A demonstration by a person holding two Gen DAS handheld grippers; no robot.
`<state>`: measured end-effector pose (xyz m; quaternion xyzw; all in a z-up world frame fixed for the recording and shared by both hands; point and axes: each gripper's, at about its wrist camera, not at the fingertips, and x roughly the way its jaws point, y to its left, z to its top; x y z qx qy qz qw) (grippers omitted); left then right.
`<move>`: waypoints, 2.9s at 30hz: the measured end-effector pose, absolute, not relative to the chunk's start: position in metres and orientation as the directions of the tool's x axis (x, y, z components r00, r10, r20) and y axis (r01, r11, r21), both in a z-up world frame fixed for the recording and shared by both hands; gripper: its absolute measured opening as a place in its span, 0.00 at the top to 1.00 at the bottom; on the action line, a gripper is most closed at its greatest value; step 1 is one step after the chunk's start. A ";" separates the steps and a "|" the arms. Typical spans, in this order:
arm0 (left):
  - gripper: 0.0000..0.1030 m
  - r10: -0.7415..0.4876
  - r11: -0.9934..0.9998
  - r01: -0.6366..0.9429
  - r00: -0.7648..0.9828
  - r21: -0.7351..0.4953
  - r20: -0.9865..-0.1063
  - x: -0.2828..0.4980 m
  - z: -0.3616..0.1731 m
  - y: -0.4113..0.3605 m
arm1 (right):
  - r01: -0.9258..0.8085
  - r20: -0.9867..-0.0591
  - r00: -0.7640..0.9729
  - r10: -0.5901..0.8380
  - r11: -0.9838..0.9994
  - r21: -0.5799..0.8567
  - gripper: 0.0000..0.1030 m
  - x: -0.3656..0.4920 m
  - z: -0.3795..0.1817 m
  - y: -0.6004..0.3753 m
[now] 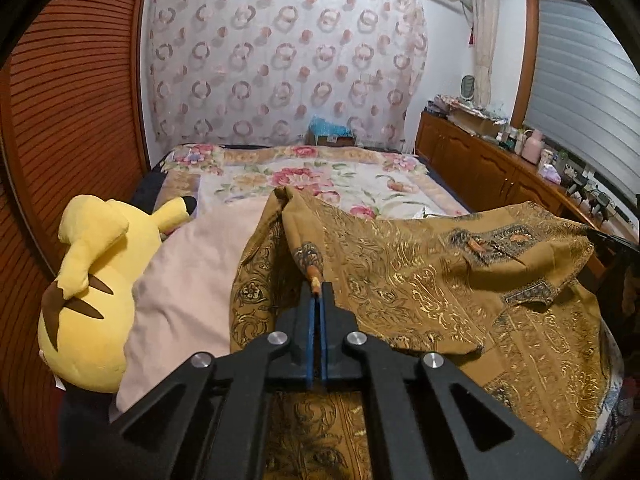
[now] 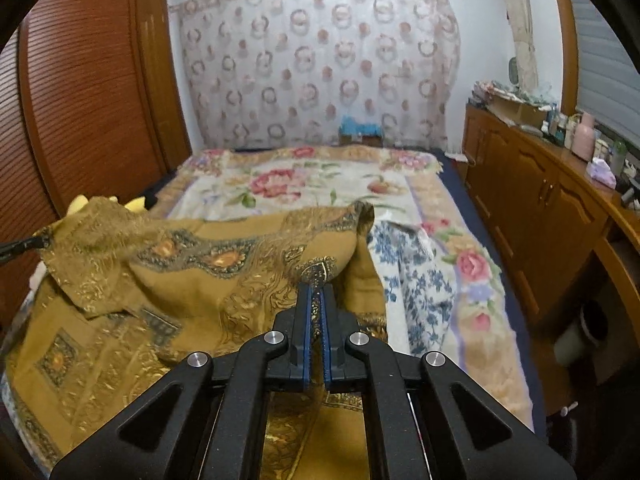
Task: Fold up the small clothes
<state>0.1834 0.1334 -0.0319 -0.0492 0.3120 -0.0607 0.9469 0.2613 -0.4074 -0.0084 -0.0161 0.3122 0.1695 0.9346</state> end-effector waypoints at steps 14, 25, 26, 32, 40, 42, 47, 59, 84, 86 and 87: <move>1.00 -0.154 0.986 0.096 0.842 -0.136 -0.518 0.115 -0.021 0.135 | -0.315 -0.562 0.772 0.296 0.947 0.066 0.99 0.204 0.006 -0.423; 1.00 -0.159 0.984 0.095 0.851 -0.150 -0.500 0.058 -0.039 0.133 | -0.304 -0.575 0.770 0.278 0.951 0.054 0.99 0.147 -0.008 -0.435; 1.00 -0.161 0.983 0.095 0.852 -0.155 -0.499 0.054 -0.038 0.133 | -0.302 -0.577 0.769 0.276 0.952 0.053 0.99 0.141 -0.010 -0.436; 1.00 -0.176 0.979 0.103 0.865 -0.175 -0.470 0.026 -0.031 0.136 | -0.304 -0.586 0.763 0.272 0.951 0.046 0.99 0.117 -0.013 -0.438; 1.00 -0.156 0.981 0.084 0.871 -0.172 -0.467 -0.001 -0.026 0.143 | -0.304 -0.563 0.781 0.271 0.952 0.036 0.99 0.093 0.006 -0.443; 1.00 -0.155 0.982 0.080 0.865 -0.173 -0.478 -0.009 -0.031 0.145 | -0.310 -0.559 0.784 0.271 0.950 0.026 0.99 0.084 0.010 -0.444; 1.00 -0.143 0.985 0.067 0.829 -0.158 -0.541 -0.013 -0.054 0.144 | -0.306 -0.594 0.764 0.251 0.952 0.008 0.99 0.075 -0.006 -0.438; 0.94 -0.108 0.993 0.049 0.770 -0.111 -0.629 -0.005 -0.084 0.134 | -0.280 -0.664 0.729 0.164 0.957 -0.071 0.80 0.074 -0.041 -0.426; 0.67 -0.043 0.999 0.015 0.710 -0.047 -0.703 0.011 -0.113 0.126 | -0.486 -0.697 0.637 0.330 0.874 -0.030 0.48 0.096 -0.078 -0.314; 0.67 -0.041 0.999 0.013 0.705 -0.046 -0.708 0.012 -0.115 0.127 | -0.493 -0.705 0.627 0.333 0.870 -0.028 0.48 0.096 -0.084 -0.309; 0.67 -0.041 0.999 0.012 0.703 -0.046 -0.710 0.013 -0.117 0.127 | -0.494 -0.707 0.624 0.332 0.869 -0.027 0.48 0.096 -0.086 -0.307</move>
